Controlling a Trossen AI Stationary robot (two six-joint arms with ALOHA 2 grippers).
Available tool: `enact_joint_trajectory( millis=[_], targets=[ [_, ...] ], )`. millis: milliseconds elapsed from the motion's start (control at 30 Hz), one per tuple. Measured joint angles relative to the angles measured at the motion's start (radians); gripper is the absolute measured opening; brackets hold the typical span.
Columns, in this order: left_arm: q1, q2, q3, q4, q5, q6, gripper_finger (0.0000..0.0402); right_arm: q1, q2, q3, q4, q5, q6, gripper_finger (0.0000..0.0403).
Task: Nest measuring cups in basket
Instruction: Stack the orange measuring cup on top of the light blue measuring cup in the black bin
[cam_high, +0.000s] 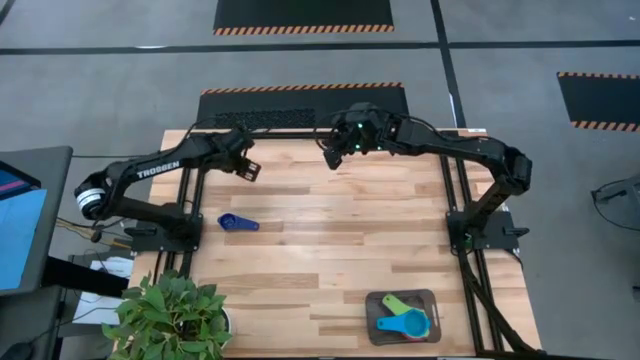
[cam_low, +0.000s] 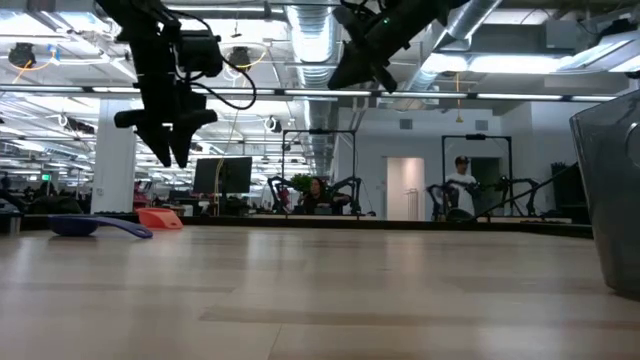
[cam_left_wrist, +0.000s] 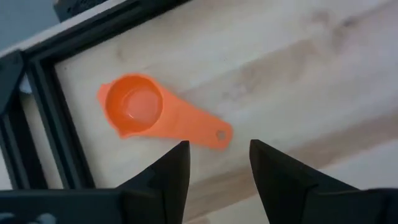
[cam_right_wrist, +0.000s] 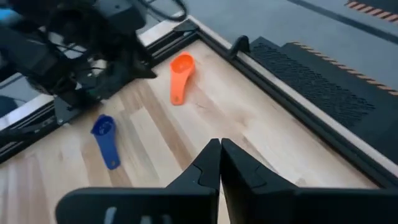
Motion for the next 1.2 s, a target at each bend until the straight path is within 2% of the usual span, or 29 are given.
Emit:
enact_joint_trajectory(
  millis=[200,400,567,733,900,1033,1200],
  targets=[
    [0.009,-0.002,0.000,0.061,-0.084,-0.240,0.0156,0.000,0.000,0.000,-0.001,-0.046,-0.092,0.0039],
    [0.008,-0.002,0.000,0.101,-0.093,-0.331,0.0156,0.001,0.000,0.000,-0.002,-0.078,-0.116,0.0030],
    [0.014,-0.002,0.000,0.153,-0.036,-0.392,0.0156,0.002,0.000,0.000,-0.004,-0.078,-0.196,0.0023],
    [0.016,-0.002,0.001,0.234,-0.006,-0.394,0.0156,0.002,0.000,0.000,-0.004,-0.079,-0.201,0.0022],
    [0.011,-0.002,0.001,0.231,0.035,-0.507,0.0156,0.002,0.000,0.000,-0.004,-0.079,-0.203,0.0031],
    [-0.025,0.051,0.002,0.227,0.012,-0.580,0.0156,0.002,0.000,0.000,-0.004,-0.079,-0.268,0.0037],
    [-0.030,0.174,0.002,0.201,-0.006,-0.615,0.0150,0.002,0.000,0.000,-0.004,-0.079,-0.329,0.0037]
  ],
)
